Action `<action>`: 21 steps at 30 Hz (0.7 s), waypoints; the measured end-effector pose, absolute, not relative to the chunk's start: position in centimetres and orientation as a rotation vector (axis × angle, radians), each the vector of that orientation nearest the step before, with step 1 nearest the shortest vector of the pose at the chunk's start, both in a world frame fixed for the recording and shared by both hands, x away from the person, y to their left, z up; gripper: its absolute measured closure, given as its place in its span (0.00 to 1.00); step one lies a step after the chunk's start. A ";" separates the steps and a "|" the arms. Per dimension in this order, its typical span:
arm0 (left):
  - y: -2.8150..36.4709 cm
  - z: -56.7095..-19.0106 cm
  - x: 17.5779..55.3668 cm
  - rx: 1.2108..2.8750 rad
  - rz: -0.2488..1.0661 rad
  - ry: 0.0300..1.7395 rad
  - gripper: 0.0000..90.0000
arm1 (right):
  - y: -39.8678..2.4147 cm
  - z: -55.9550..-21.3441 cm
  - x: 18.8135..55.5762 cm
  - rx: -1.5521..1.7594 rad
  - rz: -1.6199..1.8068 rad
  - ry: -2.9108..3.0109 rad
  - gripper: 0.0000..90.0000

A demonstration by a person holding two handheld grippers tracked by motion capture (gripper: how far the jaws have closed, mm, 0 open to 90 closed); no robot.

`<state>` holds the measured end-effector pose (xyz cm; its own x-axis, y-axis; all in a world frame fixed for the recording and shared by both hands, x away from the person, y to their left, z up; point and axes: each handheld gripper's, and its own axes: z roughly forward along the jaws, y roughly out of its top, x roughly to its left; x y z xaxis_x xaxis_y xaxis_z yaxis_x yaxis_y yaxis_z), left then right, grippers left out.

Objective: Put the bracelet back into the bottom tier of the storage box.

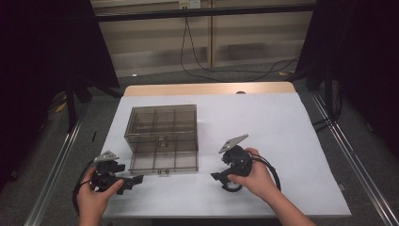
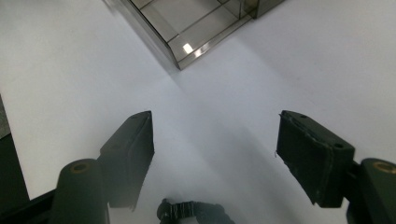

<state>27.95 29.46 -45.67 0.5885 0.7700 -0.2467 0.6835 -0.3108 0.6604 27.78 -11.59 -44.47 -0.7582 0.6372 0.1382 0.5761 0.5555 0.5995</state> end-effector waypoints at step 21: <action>30.1 -45.7 27.5 2.116 0.164 1.078 0.02 | -12.5 -44.3 27.5 1.051 0.966 2.697 0.28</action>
<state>27.47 30.10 -45.66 0.6386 0.7413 -0.2066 0.6463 -0.3709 0.6669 27.50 -12.47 -44.27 -0.7590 0.6362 0.1383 0.5793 0.5630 0.5894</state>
